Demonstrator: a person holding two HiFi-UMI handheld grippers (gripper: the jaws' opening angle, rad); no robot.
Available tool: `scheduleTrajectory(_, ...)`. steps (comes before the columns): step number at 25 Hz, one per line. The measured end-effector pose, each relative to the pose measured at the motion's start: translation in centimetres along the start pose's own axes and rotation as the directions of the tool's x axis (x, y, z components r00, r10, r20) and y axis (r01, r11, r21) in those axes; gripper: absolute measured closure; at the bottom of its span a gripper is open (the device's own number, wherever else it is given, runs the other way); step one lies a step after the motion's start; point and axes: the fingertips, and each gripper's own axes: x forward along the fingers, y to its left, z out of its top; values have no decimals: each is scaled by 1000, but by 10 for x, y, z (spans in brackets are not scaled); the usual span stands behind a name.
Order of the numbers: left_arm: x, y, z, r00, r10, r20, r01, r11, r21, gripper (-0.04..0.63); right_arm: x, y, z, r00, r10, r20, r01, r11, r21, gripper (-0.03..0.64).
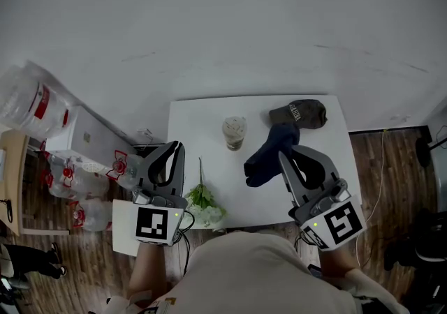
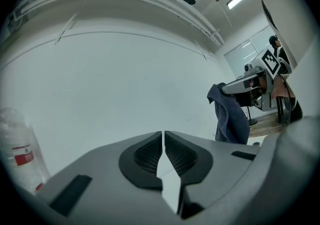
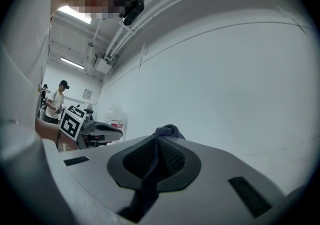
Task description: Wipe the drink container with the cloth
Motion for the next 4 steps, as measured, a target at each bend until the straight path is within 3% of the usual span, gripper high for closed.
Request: scheduleTrajectory(4,5,-2,-8,1000,-12,-26,12,1000,6,563,1,-3,-1,1000,3,-7,-3,1000,5,580)
